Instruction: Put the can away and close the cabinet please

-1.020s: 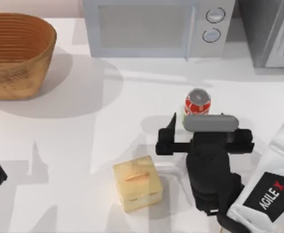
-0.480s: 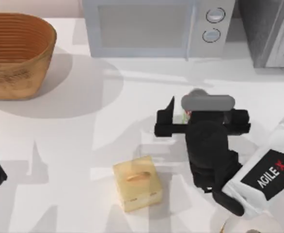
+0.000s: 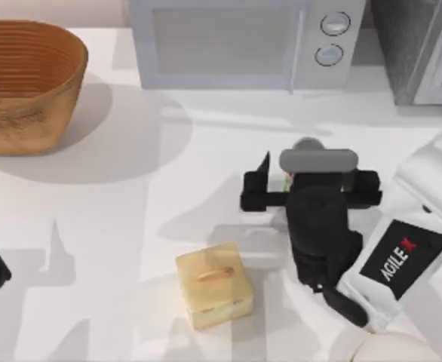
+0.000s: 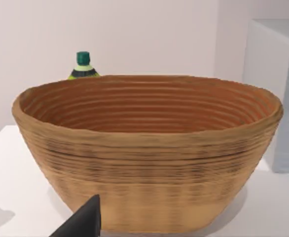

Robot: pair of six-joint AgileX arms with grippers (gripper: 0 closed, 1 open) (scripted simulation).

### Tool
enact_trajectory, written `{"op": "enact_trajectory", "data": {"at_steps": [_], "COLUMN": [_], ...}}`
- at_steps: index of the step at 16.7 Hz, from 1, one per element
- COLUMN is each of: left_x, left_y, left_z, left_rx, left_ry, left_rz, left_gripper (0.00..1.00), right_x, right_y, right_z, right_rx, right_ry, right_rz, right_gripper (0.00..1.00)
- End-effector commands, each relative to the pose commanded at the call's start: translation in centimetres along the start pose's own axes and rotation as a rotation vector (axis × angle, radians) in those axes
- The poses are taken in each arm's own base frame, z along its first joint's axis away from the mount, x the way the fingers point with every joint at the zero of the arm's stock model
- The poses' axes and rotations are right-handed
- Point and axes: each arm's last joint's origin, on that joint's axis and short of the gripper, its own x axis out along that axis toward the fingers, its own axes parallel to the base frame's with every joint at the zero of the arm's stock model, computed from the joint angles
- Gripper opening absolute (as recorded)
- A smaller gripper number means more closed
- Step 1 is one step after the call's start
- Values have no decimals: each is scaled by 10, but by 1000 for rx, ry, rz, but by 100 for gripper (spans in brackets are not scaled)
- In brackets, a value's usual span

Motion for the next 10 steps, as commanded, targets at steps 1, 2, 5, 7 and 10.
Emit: {"op": "enact_trajectory", "data": {"at_steps": [1,2,5,7,10], "left_x": [0,0,0,0,0], "left_y": [0,0,0,0,0], "left_z": [0,0,0,0,0], "left_rx": [0,0,0,0,0], "left_ry": [0,0,0,0,0], "left_rz": [0,0,0,0,0], "left_gripper": [100,100,100,100,100], "right_x": [0,0,0,0,0], "right_y": [0,0,0,0,0], "right_z": [0,0,0,0,0], "right_rx": [0,0,0,0,0], "right_ry": [0,0,0,0,0], "right_rz": [0,0,0,0,0], "right_gripper": [100,100,92,77,55]}}
